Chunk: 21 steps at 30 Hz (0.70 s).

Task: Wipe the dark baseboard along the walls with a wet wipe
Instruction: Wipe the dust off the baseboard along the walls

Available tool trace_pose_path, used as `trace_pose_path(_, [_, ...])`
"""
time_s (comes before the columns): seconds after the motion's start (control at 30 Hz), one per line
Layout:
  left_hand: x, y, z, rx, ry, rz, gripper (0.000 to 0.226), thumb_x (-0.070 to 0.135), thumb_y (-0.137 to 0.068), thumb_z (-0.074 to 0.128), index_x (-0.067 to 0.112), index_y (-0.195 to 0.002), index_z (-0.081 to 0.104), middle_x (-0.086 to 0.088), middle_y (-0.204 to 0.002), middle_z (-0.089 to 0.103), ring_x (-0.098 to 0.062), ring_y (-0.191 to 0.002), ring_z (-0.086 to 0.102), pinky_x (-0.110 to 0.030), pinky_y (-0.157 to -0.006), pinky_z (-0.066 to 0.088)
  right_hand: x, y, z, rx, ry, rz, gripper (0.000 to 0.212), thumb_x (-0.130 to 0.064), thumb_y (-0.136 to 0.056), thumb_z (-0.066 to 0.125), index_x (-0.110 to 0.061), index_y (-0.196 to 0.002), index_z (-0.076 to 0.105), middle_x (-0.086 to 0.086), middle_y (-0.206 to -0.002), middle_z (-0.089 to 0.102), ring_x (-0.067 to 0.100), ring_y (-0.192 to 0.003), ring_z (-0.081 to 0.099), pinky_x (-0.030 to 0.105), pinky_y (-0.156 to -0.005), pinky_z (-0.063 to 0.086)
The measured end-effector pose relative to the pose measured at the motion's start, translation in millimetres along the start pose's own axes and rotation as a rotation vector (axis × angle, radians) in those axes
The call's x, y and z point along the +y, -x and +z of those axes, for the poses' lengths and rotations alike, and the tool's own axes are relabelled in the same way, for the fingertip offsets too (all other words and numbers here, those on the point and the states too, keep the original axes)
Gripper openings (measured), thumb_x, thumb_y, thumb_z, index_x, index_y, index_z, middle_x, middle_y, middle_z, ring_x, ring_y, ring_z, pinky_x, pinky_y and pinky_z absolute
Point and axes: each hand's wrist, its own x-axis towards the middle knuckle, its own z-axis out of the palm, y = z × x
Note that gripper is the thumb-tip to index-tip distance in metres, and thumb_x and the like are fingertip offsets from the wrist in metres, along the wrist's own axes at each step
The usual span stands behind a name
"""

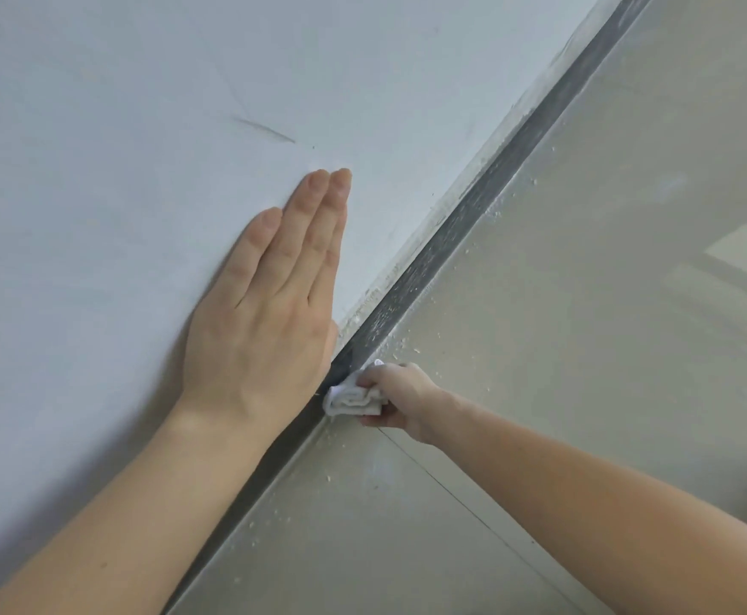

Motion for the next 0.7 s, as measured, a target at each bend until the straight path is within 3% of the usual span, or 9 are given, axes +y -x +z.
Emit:
trace_pose_path(0.1, [1,1,-3,-0.035,0.047,-0.021,0.069,0.019,-0.086,0.026,0.001,-0.151,0.006,-0.005,-0.16,0.006,-0.017,-0.145,0.004,-0.033,-0.116,-0.001,-7,2,7,-0.025,-0.086,0.017,0.011,-0.001,-0.088,0.054,-0.004,-0.083,0.064,0.015,-0.09,0.062,0.023,-0.067,0.062,0.032,-0.068,0.058])
trace_pose_path(0.23, [-1,2,-6,-0.056,0.064,-0.018,0.07,0.017,-0.085,0.025,0.002,-0.151,0.005,-0.005,-0.16,0.003,-0.018,-0.146,0.001,-0.033,-0.116,-0.003,-37,2,-4,0.044,-0.132,0.004,0.021,0.006,-0.087,0.053,-0.002,-0.067,0.053,0.014,-0.07,0.058,0.022,-0.058,0.057,0.037,-0.075,0.058])
trace_pose_path(0.47, [2,1,-8,-0.09,0.105,-0.041,0.071,0.014,-0.084,0.026,0.002,-0.151,0.005,-0.005,-0.16,0.002,-0.02,-0.146,-0.002,-0.032,-0.117,-0.009,-72,20,-50,0.205,-0.391,-0.144,0.011,-0.002,-0.09,0.051,-0.005,-0.08,0.057,0.012,-0.079,0.061,0.02,-0.056,0.06,0.029,-0.057,0.057])
trace_pose_path(0.6, [3,1,-8,-0.095,0.098,-0.038,0.073,0.014,-0.083,0.026,0.002,-0.151,0.003,-0.005,-0.16,0.002,-0.02,-0.146,-0.001,-0.033,-0.117,-0.005,-37,31,-38,0.117,-0.067,-0.08,0.024,-0.004,-0.093,0.045,-0.007,-0.072,0.055,0.01,-0.08,0.06,0.021,-0.061,0.061,0.035,-0.067,0.058])
trace_pose_path(0.7, [4,1,-9,-0.106,0.08,-0.032,0.075,0.015,-0.082,0.028,0.002,-0.151,0.002,-0.004,-0.16,0.001,-0.02,-0.146,-0.001,-0.033,-0.117,-0.005,-4,31,-7,-0.03,-0.048,0.019,0.011,-0.003,-0.091,0.048,-0.004,-0.087,0.057,0.012,-0.081,0.061,0.023,-0.064,0.063,0.037,-0.074,0.06])
